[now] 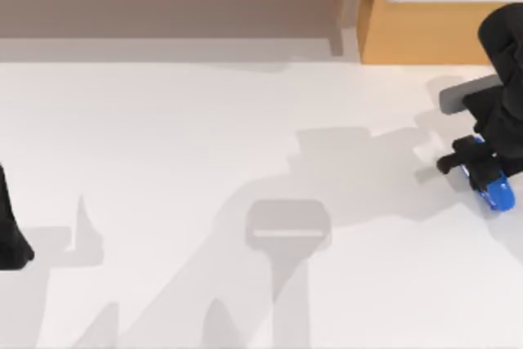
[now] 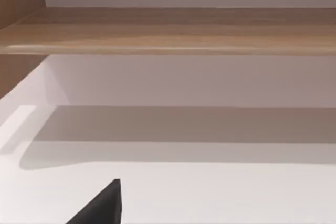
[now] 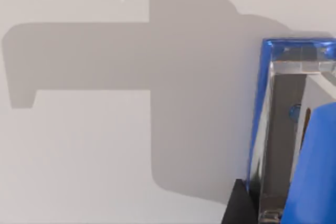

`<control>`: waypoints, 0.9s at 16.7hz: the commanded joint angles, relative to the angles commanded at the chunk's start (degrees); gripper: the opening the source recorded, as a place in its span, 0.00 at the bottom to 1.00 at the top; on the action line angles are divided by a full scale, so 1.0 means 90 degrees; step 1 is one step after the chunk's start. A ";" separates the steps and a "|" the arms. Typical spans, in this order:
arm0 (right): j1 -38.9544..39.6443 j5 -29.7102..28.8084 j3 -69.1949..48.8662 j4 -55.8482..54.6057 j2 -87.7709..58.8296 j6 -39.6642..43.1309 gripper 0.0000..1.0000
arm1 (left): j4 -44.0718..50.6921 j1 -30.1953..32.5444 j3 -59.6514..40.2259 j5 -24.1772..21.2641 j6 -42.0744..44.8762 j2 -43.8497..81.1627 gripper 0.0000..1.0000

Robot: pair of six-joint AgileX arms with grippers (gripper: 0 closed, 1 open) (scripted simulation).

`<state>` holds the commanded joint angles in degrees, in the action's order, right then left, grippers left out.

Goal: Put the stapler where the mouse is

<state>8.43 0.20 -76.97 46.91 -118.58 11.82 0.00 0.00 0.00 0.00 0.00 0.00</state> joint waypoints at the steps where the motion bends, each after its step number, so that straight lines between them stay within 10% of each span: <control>1: -0.0001 -0.0001 -0.0019 0.0021 0.0015 0.0000 0.00 | 0.0000 0.0000 0.0000 0.0000 0.0000 0.0000 1.00; 15: -0.0571 -0.0001 -0.1017 0.0972 -0.0037 0.0211 0.00 | 0.0000 0.0000 0.0000 0.0000 0.0000 0.0000 1.00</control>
<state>3.29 0.18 -86.13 55.66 -118.92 13.72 0.00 0.00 0.00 0.00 0.00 0.00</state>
